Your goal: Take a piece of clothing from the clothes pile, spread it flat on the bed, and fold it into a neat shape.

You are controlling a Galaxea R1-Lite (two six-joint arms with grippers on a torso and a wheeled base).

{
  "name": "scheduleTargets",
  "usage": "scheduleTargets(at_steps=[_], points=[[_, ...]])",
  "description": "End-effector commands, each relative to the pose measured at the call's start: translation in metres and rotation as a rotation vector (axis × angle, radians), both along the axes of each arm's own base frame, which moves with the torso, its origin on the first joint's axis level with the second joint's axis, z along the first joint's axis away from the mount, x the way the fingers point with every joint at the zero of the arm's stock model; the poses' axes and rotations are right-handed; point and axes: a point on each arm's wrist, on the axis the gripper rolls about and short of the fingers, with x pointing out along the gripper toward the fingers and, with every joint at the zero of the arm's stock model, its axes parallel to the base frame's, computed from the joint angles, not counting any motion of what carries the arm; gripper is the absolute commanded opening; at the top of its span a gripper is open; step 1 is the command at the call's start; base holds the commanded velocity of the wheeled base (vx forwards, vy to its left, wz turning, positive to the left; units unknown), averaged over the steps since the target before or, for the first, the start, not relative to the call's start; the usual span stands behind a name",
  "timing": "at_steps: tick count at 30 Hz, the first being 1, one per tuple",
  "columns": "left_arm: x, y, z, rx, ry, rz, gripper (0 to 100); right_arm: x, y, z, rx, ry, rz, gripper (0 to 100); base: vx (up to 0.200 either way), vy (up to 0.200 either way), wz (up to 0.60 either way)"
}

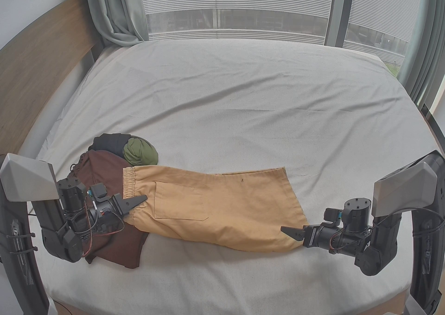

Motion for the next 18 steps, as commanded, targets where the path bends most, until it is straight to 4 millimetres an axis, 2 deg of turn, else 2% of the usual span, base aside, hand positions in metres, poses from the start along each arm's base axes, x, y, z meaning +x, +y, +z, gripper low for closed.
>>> scheduleTargets(at_steps=[1,4,18], points=[[0.0,-0.006,0.011,-0.002,-0.036,-0.018,0,-0.001,0.001,0.001,0.001,-0.003,0.004,100,0.0,0.0,0.0],[-0.001,-0.011,0.018,-0.006,-0.056,-0.034,0,-0.001,0.002,0.003,0.004,-0.009,0.006,100,0.0,0.0,0.0],[-0.001,-0.045,0.027,-0.011,-0.094,-0.112,0,-0.001,0.003,0.003,0.004,-0.009,0.01,100,0.0,0.0,0.0]])
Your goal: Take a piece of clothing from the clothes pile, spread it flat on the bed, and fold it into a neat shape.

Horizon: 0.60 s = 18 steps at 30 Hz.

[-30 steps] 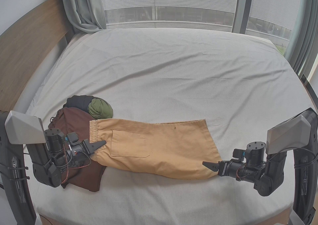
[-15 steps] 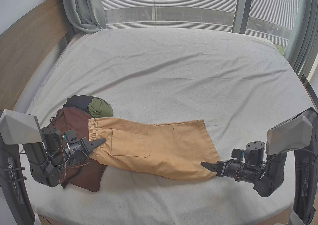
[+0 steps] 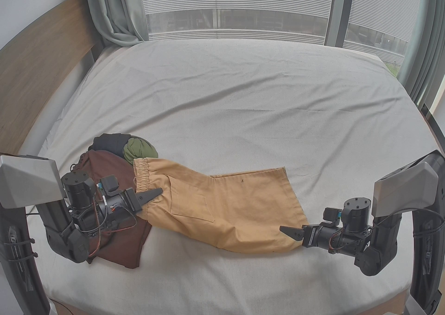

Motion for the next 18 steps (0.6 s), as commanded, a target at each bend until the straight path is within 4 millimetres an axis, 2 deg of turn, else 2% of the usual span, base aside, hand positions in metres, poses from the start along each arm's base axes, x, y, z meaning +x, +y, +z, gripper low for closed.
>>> scheduleTargets(at_steps=[1,12,18], points=[[0.001,-0.015,0.005,-0.008,-0.017,-0.024,0,0.0,0.0,0.0,0.001,-0.001,0.001,100,0.0,0.0,0.0],[0.011,-0.058,0.016,-0.061,-0.064,-0.087,0,0.001,0.0,0.002,0.003,-0.008,-0.002,100,0.0,0.0,0.0],[0.017,-0.077,0.008,-0.063,-0.063,-0.091,0,0.004,-0.002,0.005,0.01,-0.023,-0.011,100,0.0,0.0,0.0]])
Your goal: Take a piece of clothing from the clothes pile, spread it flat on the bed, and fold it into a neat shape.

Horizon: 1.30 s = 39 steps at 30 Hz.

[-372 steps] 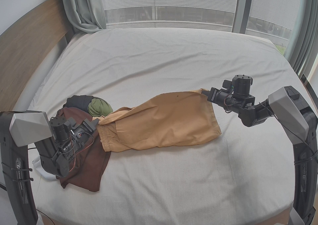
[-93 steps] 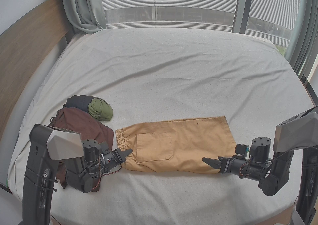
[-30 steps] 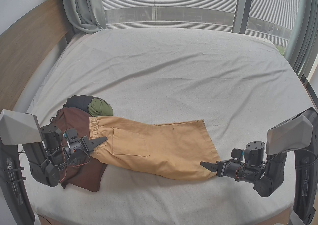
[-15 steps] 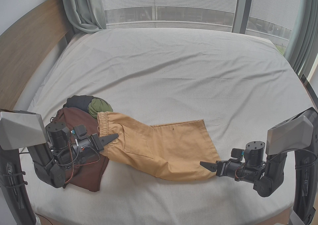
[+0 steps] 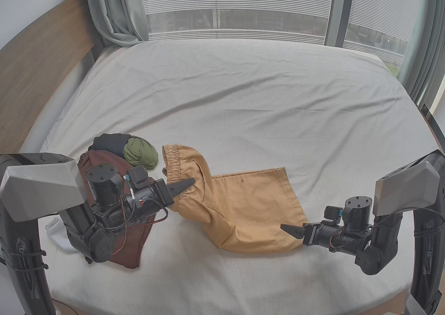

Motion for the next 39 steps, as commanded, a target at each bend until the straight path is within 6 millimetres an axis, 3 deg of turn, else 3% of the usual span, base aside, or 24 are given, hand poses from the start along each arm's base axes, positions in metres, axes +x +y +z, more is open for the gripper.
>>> scheduleTargets(at_steps=[1,17,27,39], points=[[0.006,-0.014,-0.009,-0.002,0.005,0.0,0,0.003,-0.001,0.004,0.008,-0.018,-0.007,100,0.0,0.0,0.0],[0.017,-0.067,-0.007,-0.084,-0.018,-0.094,0,0.018,-0.014,0.01,0.03,-0.057,-0.069,100,0.0,0.0,0.0],[0.019,-0.1,-0.025,-0.094,-0.007,-0.165,0,0.031,-0.014,0.017,0.06,-0.1,-0.135,100,0.0,0.0,0.0],[0.021,-0.124,-0.038,-0.138,0.038,-0.211,0,0.035,-0.016,0.018,0.062,-0.111,-0.145,100,0.0,0.0,0.0]])
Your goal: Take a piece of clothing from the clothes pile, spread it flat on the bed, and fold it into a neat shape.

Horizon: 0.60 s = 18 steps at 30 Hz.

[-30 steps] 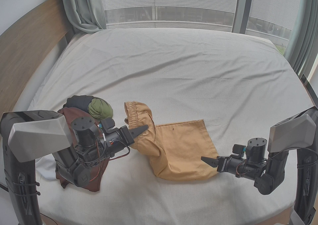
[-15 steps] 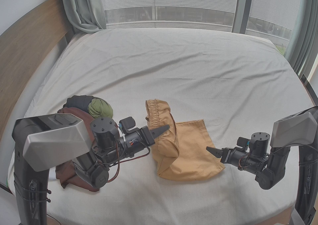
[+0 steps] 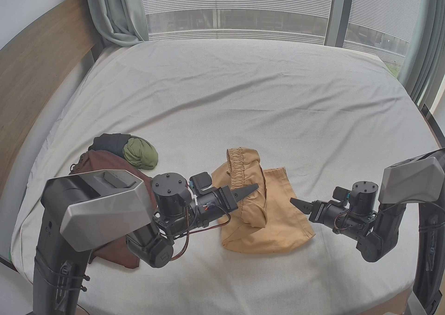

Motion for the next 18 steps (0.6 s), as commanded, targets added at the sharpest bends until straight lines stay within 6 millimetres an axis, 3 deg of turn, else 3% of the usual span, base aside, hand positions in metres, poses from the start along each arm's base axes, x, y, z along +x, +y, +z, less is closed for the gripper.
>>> scheduleTargets(at_steps=[1,8,18], points=[[0.0,-0.009,-0.01,0.002,0.012,-0.019,0,0.002,-0.001,0.001,0.004,-0.006,-0.006,100,0.0,0.0,0.0],[0.001,-0.016,-0.024,0.01,0.027,-0.03,0,0.005,-0.003,0.002,0.007,-0.016,-0.015,100,0.0,0.0,0.0],[0.004,-0.022,-0.027,0.009,0.025,-0.036,0,0.006,-0.004,0.003,0.008,-0.021,-0.016,100,0.0,0.0,0.0]])
